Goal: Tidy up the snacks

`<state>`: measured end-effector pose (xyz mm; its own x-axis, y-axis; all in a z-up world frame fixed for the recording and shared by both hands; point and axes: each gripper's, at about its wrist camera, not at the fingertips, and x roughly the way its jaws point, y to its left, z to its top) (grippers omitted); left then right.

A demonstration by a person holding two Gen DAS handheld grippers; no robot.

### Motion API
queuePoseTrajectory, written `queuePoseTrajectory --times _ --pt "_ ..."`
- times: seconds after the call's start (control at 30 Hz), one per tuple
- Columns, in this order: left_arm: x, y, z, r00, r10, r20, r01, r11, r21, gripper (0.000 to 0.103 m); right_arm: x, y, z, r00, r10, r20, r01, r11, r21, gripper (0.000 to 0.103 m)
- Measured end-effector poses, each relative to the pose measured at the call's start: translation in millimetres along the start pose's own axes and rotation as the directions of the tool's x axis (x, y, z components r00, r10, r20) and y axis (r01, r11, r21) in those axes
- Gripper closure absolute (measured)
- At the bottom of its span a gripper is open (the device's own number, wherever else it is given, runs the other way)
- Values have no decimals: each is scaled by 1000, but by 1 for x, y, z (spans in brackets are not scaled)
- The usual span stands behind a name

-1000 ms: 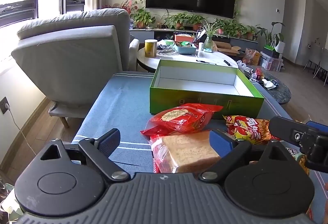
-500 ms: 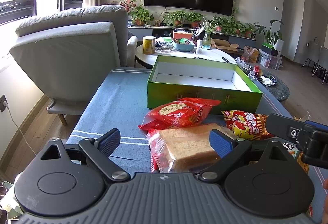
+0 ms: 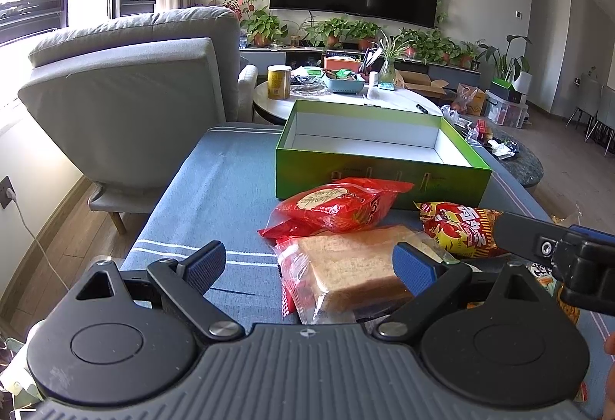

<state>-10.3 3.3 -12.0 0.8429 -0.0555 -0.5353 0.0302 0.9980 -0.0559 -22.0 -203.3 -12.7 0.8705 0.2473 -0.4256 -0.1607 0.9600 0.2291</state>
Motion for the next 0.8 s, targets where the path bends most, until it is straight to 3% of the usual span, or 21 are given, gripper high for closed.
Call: queuePoseTrajectory --times 0.8 --pt "1 4 -3 1000 20 -6 -20 1000 -19 10 -1 -2 0 1000 -3 -10 3 1000 12 0"
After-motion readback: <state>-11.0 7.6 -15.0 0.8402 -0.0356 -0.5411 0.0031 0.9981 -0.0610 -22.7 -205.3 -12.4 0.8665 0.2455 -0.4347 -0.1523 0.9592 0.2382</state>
